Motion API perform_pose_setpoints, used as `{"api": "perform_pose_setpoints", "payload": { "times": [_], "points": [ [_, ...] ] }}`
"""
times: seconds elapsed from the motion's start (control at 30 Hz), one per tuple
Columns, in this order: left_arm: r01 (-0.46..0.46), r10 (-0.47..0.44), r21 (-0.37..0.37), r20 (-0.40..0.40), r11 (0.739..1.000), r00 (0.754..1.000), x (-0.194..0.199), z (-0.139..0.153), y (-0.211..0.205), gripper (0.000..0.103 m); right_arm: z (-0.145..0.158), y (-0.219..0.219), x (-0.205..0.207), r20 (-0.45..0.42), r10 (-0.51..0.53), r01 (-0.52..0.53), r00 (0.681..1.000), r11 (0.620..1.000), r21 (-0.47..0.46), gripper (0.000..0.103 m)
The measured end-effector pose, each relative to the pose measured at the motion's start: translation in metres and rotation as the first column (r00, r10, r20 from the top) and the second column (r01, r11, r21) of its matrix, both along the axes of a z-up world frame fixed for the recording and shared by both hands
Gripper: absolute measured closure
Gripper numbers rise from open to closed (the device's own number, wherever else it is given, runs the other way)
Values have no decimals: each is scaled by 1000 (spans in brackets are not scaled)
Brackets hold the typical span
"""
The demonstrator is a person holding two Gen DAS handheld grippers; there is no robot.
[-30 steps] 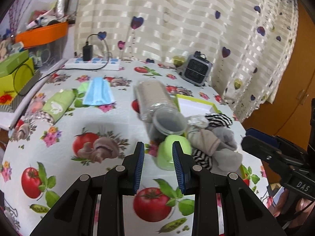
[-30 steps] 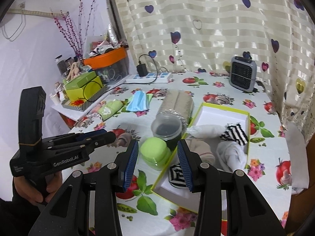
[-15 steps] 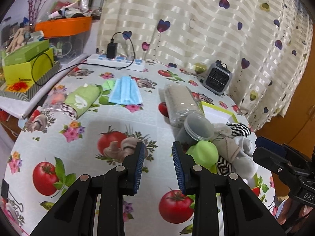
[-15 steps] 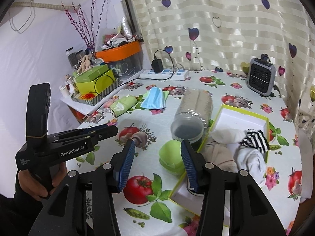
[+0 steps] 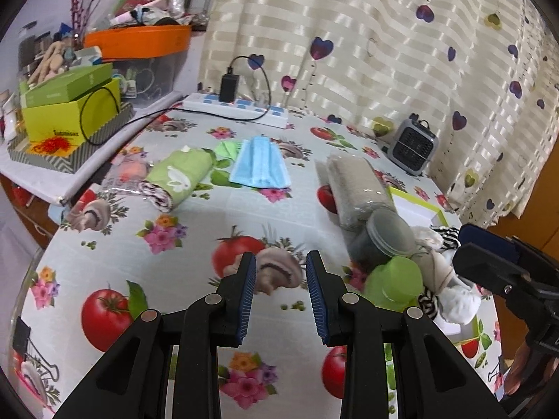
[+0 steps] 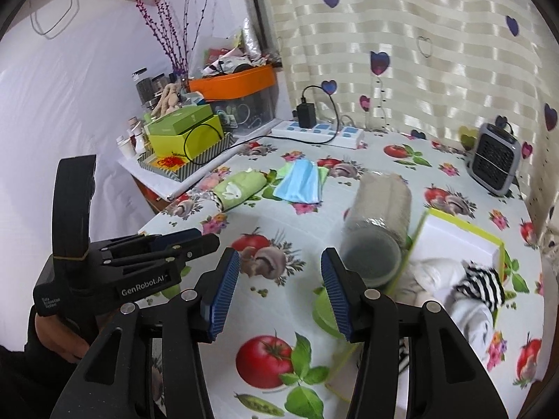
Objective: Organize soft objects
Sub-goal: 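Move both open tools toward the blue face mask on the table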
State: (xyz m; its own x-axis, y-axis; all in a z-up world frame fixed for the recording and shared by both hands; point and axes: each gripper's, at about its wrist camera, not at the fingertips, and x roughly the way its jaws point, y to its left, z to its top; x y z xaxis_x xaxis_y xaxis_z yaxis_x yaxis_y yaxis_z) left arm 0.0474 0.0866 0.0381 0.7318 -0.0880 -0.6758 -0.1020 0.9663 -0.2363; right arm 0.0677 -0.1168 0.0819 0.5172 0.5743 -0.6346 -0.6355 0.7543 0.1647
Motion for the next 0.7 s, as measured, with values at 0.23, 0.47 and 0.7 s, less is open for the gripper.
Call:
{"api": "perform_pose_setpoints", "payload": {
  "times": [0.23, 0.47, 0.7],
  "points": [
    [-51, 51, 0, -5, 999, 999, 2, -1, 30, 74, 2, 20, 15, -12, 25, -25, 1000, 1000, -15, 53],
    [-74, 74, -7, -13, 997, 997, 7, -3, 53, 74, -1, 54, 33, -34, 54, -56, 998, 997, -57, 53],
    [-90, 90, 10, -23, 996, 996, 21, -8, 75, 73, -9, 86, 65, -70, 57, -64, 996, 994, -93, 53]
  ]
}}
